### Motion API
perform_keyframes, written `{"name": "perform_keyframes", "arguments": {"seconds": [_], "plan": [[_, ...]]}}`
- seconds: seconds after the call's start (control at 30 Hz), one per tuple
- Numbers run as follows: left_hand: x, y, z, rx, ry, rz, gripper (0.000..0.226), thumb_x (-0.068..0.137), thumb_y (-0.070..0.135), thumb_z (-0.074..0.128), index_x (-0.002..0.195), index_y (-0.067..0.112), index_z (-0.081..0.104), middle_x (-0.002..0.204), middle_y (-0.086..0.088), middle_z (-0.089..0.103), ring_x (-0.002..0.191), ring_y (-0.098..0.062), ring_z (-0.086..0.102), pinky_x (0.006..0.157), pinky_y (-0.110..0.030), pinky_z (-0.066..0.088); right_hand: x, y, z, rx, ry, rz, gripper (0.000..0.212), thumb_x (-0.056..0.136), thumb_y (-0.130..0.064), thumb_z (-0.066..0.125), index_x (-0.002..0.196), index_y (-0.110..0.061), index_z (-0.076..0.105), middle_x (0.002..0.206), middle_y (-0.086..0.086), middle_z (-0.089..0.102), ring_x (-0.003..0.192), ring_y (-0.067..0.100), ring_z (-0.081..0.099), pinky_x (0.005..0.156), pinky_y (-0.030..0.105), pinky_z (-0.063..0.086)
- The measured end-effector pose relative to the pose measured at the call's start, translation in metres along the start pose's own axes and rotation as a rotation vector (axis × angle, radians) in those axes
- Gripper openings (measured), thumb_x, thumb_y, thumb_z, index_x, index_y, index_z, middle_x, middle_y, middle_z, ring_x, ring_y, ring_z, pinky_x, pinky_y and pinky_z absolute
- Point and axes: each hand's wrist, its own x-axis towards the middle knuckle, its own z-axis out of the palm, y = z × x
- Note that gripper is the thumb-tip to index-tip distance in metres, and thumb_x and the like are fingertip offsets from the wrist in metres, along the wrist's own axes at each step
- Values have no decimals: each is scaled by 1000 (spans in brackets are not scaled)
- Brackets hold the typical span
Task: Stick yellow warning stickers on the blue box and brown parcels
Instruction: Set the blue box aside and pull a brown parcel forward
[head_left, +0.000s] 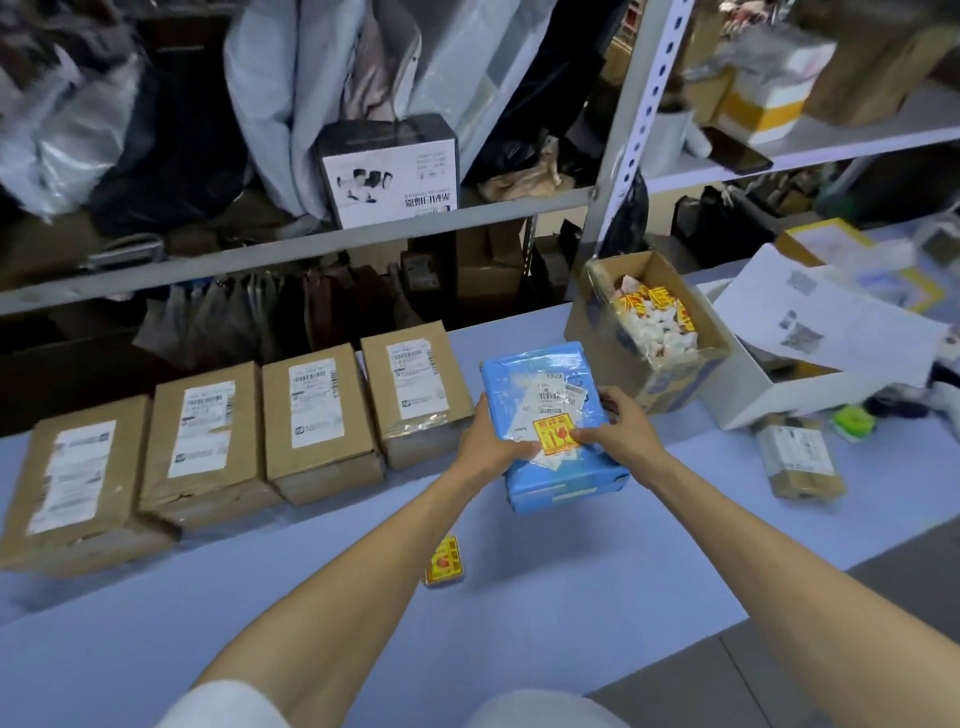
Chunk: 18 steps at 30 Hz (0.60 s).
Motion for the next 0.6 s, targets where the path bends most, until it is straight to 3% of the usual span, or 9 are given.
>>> {"name": "perform_keyframes", "arguments": {"seconds": [0.1, 0.2, 0.3, 0.47, 0.6], "plan": [[33, 9, -1, 2, 61, -2, 77, 67, 5, 80, 128, 29, 40, 125, 0, 60, 110, -20, 58, 93, -45, 51, 33, -6, -2, 21, -43, -16, 57, 70, 2, 78, 121, -12, 55, 114, 1, 62, 83, 0, 60, 59, 13, 46], [65, 16, -3, 34, 124, -25, 74, 68, 2, 78, 127, 24, 40, 124, -1, 61, 110, -21, 59, 92, -43, 52, 67, -13, 1, 52, -66, -10, 64, 70, 3, 79, 126, -11, 55, 118, 5, 64, 96, 16, 63, 76, 30, 54], [95, 21, -4, 85, 161, -48, 70, 73, 1, 72, 131, 17, 36, 125, -3, 58, 113, -23, 57, 94, -41, 50, 99, -19, 8, 58, -96, 5, 71, 70, 4, 79, 133, -11, 51, 125, 6, 62, 110, 22, 60, 92, 43, 52], [132, 19, -5, 170, 181, -121, 65, 81, 1, 65, 133, 13, 29, 125, -7, 57, 113, -25, 57, 91, -37, 51, 140, -18, 18, 50, -125, 10, 72, 72, 6, 76, 136, -15, 49, 123, 6, 61, 108, 23, 60, 89, 42, 53], [150, 8, -4, 187, 171, -170, 73, 81, -2, 65, 139, 14, 24, 130, -11, 52, 118, -26, 53, 95, -36, 48, 157, -6, 26, 16, -150, 52, 69, 76, 6, 72, 137, -14, 46, 128, 8, 59, 113, 26, 59, 94, 48, 51]]}}
